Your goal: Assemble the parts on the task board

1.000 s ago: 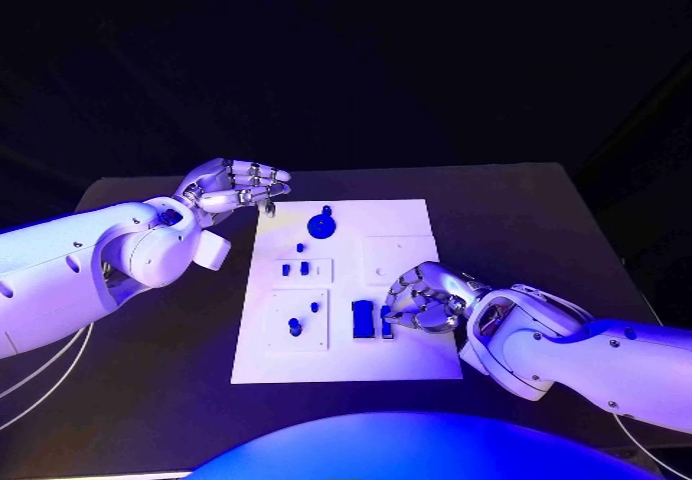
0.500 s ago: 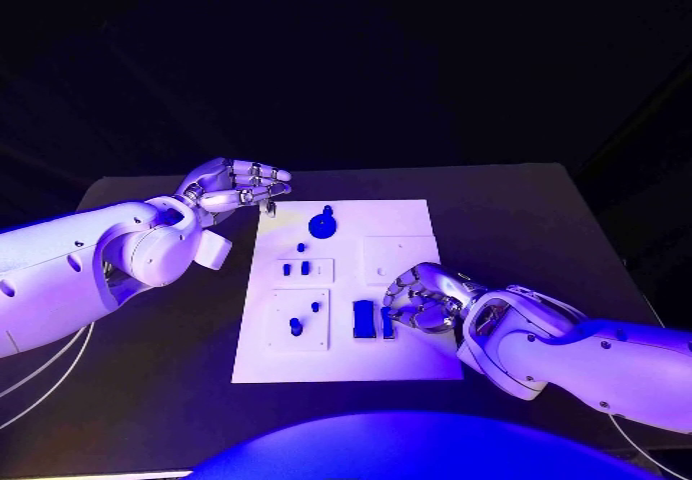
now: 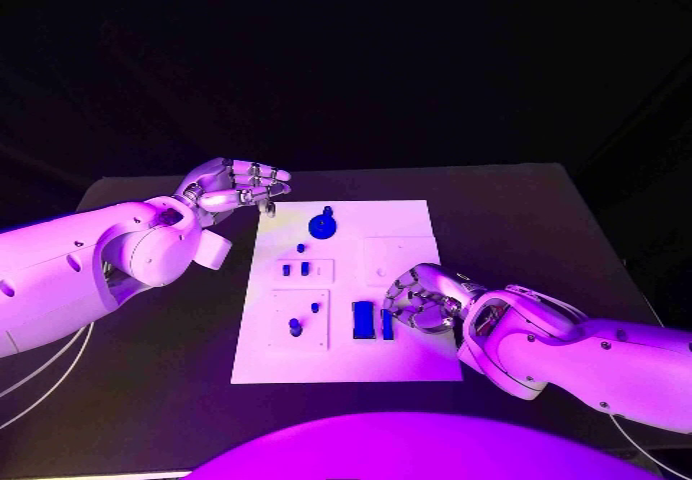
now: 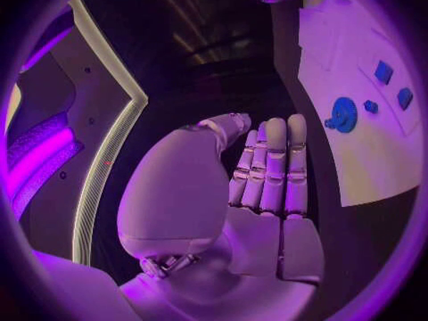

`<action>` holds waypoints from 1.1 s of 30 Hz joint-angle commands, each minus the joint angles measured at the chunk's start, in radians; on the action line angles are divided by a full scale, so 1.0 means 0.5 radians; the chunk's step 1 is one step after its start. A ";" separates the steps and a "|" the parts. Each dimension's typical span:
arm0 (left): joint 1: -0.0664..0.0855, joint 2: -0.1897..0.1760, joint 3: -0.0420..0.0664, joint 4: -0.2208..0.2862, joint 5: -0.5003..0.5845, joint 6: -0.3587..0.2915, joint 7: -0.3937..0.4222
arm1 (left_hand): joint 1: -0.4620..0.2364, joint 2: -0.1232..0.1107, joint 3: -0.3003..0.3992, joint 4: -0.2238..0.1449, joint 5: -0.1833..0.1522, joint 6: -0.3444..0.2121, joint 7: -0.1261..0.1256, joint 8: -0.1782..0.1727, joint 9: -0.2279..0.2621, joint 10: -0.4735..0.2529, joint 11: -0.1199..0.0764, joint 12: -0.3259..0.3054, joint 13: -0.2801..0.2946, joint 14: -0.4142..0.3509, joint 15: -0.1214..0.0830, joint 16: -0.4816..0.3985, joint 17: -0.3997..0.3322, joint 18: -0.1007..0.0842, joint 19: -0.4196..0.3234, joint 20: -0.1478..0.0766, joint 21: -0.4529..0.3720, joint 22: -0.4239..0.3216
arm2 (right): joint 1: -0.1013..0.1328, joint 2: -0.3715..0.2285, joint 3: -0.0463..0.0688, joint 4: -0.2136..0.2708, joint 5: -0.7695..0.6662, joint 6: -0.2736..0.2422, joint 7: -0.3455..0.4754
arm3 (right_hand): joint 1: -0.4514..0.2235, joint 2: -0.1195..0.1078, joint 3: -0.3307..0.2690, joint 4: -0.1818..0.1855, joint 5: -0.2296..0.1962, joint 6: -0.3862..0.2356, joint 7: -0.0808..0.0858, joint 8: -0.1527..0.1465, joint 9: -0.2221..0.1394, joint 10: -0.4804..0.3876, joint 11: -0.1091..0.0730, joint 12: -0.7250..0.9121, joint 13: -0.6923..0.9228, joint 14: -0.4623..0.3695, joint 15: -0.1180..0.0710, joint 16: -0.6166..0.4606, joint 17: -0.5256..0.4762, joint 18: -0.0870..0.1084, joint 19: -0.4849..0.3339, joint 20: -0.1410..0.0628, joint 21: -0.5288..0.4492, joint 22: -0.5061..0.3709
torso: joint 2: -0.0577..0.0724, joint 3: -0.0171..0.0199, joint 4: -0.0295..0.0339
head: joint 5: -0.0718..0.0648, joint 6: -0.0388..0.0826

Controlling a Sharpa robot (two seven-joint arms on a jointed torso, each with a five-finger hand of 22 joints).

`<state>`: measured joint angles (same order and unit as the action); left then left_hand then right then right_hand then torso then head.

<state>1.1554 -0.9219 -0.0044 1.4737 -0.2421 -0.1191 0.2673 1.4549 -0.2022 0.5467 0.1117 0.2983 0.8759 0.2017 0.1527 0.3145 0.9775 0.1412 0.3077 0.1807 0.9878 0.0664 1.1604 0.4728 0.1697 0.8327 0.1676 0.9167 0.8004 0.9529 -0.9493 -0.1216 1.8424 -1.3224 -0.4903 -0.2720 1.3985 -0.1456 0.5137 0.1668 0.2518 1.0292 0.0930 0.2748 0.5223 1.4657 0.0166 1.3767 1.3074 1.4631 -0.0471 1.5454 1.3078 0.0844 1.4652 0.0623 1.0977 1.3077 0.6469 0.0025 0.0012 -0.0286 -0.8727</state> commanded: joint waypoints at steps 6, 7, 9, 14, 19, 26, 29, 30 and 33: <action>0.001 0.001 0.001 0.001 -0.003 0.004 0.007 | 0.022 0.007 0.017 -0.008 0.008 -0.012 0.001 0.013 -0.003 -0.017 -0.003 0.009 0.001 -0.017 -0.001 0.004 -0.004 0.029 -0.006 -0.011 0.019 0.009 | -0.007 0.025 -0.004 -0.021 -0.055 -0.032 -0.044 | -0.094 -0.038 0.030 -0.023 -0.151 0.000 -0.017 0.041 0.027 0.034 -0.021 0.009 0.267 0.190 -0.022 0.006 0.402 -0.021 0.005 -0.025 0.008 0.330 | 0.001 -0.0002 0.001 | -0.004 0.000; 0.001 0.001 0.001 0.001 -0.003 0.004 0.007 | 0.022 0.007 0.017 -0.008 0.008 -0.012 0.001 0.013 -0.003 -0.017 -0.003 0.009 0.001 -0.017 -0.001 0.004 -0.004 0.029 -0.006 -0.011 0.019 0.009 | -0.007 0.030 -0.004 -0.025 -0.060 -0.047 -0.052 | -0.107 -0.044 0.029 -0.021 -0.165 -0.003 -0.016 0.041 0.027 0.034 -0.021 0.009 0.267 0.190 -0.021 0.006 0.402 -0.020 0.004 -0.025 0.006 0.329 | 0.001 -0.0001 0.001 | -0.004 0.000; 0.001 0.002 0.001 0.001 -0.004 0.004 0.006 | 0.022 0.007 0.017 -0.008 0.008 -0.012 0.001 0.013 -0.003 -0.017 -0.003 0.009 0.001 -0.017 -0.001 0.004 -0.004 0.029 -0.006 -0.011 0.019 0.009 | -0.007 0.038 -0.004 -0.033 -0.070 -0.065 -0.069 | -0.122 -0.053 0.026 -0.018 -0.178 -0.004 -0.015 0.041 0.027 0.034 -0.020 0.009 0.267 0.189 -0.021 0.005 0.400 -0.020 0.003 -0.025 0.000 0.328 | 0.002 0.0003 0.001 | -0.002 0.000; 0.001 0.001 0.001 0.001 -0.005 0.006 0.005 | 0.025 0.008 0.021 -0.011 0.007 -0.011 0.001 0.015 -0.004 -0.018 -0.003 0.010 0.001 -0.017 -0.001 0.004 -0.005 0.028 -0.006 -0.012 0.023 0.013 | -0.008 0.060 -0.004 -0.056 -0.098 -0.082 -0.118 | -0.185 -0.112 -0.003 0.000 -0.257 -0.019 -0.007 0.032 0.018 0.024 -0.012 -0.007 0.256 0.187 -0.015 0.001 0.389 -0.017 -0.003 -0.022 -0.024 0.322 | 0.003 0.0005 0.003 | -0.004 0.000; 0.001 0.001 0.001 0.001 -0.006 0.007 0.004 | 0.025 0.008 0.021 -0.011 0.007 -0.011 0.001 0.015 -0.004 -0.018 -0.003 0.010 0.001 -0.017 -0.001 0.004 -0.005 0.028 -0.006 -0.012 0.023 0.013 | -0.014 0.073 -0.004 -0.076 -0.130 -0.079 -0.155 | -0.188 -0.153 -0.023 -0.004 -0.325 -0.027 0.000 0.023 0.009 0.015 -0.007 -0.019 0.247 0.186 -0.010 0.000 0.387 -0.015 -0.007 -0.017 -0.038 0.319 | 0.001 0.0012 0.001 | 0.000 0.000; 0.001 0.004 0.001 -0.001 -0.006 0.010 0.004 | 0.025 0.008 0.021 -0.011 0.007 -0.011 0.001 0.015 -0.004 -0.018 -0.003 0.010 0.001 -0.017 -0.001 0.004 -0.005 0.028 -0.006 -0.012 0.023 0.013 | -0.016 0.082 -0.005 -0.093 -0.160 -0.061 -0.153 | -0.131 -0.207 -0.058 -0.050 -0.402 -0.051 0.015 0.006 -0.007 0.006 0.005 -0.025 0.242 0.185 -0.001 -0.002 0.383 -0.015 -0.009 -0.011 -0.046 0.318 | -0.001 0.0017 0.001 | -0.001 0.000; 0.001 0.004 0.001 -0.001 -0.006 0.010 0.004 | 0.025 0.008 0.021 -0.011 0.007 -0.011 0.001 0.015 -0.004 -0.018 -0.003 0.010 0.001 -0.017 -0.001 0.004 -0.005 0.028 -0.006 -0.012 0.023 0.013 | -0.017 0.086 -0.005 -0.100 -0.177 -0.043 -0.145 | -0.111 -0.231 -0.077 -0.068 -0.407 -0.061 0.021 0.000 -0.010 0.005 0.010 -0.026 0.241 0.186 0.002 -0.002 0.384 -0.015 -0.009 -0.009 -0.046 0.318 | -0.001 0.0019 0.001 | -0.002 0.000; 0.001 0.004 0.001 -0.002 -0.006 0.010 0.004 | 0.024 0.008 0.022 -0.012 0.007 -0.011 0.002 0.015 -0.004 -0.017 -0.002 0.011 0.001 -0.017 -0.001 0.004 -0.006 0.028 -0.008 -0.012 0.026 0.016 | -0.017 0.088 -0.005 -0.104 -0.180 -0.039 -0.141 | -0.106 -0.243 -0.092 -0.073 -0.407 -0.064 0.023 -0.001 -0.011 0.003 0.013 -0.028 0.240 0.185 0.004 -0.002 0.384 -0.015 -0.009 -0.008 -0.046 0.318 | 0.000 0.0014 0.001 | -0.002 0.000; 0.001 0.005 0.001 -0.002 -0.006 0.011 0.004 | 0.024 0.008 0.022 -0.012 0.007 -0.011 0.002 0.015 -0.004 -0.017 -0.002 0.011 0.001 -0.017 -0.001 0.004 -0.006 0.028 -0.008 -0.012 0.026 0.016 | -0.018 0.093 -0.005 -0.114 -0.186 -0.035 -0.130 | -0.108 -0.247 -0.115 -0.071 -0.407 -0.067 0.027 -0.002 -0.012 0.003 0.016 -0.027 0.240 0.185 0.008 -0.002 0.383 -0.016 -0.010 -0.006 -0.048 0.318 | 0.001 0.0006 0.000 | 0.000 0.000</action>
<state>1.1554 -0.9213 -0.0044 1.4715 -0.2432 -0.1190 0.2646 1.4590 -0.1981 0.5535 0.1049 0.2983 0.8759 0.2017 0.1566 0.3137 0.9775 0.1412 0.3077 0.1805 0.9878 0.0664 1.1604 0.4708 0.1696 0.8327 0.1676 0.9277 0.8074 0.9472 -0.9041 -0.1218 1.7890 -1.3892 -0.5282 -0.3384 1.3467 -0.2597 0.4596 0.1317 0.0519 1.0006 0.1067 0.2780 0.5177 1.4652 0.0167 1.3681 1.3074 1.4665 -0.0504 1.5453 1.3078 0.0845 1.4643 0.0557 1.0775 1.3073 0.6468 0.0032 0.0016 -0.0291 -0.8727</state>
